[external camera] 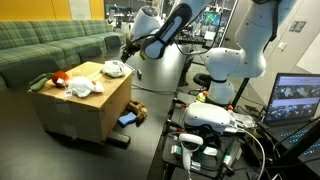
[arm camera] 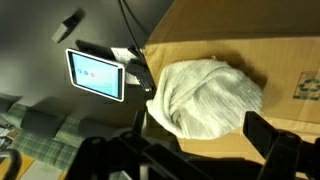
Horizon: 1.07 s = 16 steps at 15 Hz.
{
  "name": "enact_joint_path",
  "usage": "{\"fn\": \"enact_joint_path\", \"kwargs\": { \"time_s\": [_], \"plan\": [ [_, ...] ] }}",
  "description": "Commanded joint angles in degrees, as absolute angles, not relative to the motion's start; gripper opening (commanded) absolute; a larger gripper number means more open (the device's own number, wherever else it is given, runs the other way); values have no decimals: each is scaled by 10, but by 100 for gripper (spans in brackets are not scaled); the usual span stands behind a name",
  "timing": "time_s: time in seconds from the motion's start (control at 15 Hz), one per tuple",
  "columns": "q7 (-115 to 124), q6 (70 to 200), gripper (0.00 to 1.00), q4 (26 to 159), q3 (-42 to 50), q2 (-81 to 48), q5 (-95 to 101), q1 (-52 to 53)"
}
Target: Replace the objects on the box with the objects on the table, that is the brown toy with the towel, plastic bag with the blue duster and orange object with the dark brown duster
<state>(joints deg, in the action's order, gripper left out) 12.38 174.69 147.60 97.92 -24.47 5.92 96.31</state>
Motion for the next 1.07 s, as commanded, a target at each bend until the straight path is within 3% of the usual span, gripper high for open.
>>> {"fn": "enact_joint_path", "kwargs": {
  "time_s": [0.0,0.27,1.0],
  "plan": [
    [94,1758,100,1551,1074,-230,53,1097],
    [85,1785,100,1625,1123,-236,53,1209],
    [141,1746,100,1586,1042,-168,189,1181]
  ]
}}
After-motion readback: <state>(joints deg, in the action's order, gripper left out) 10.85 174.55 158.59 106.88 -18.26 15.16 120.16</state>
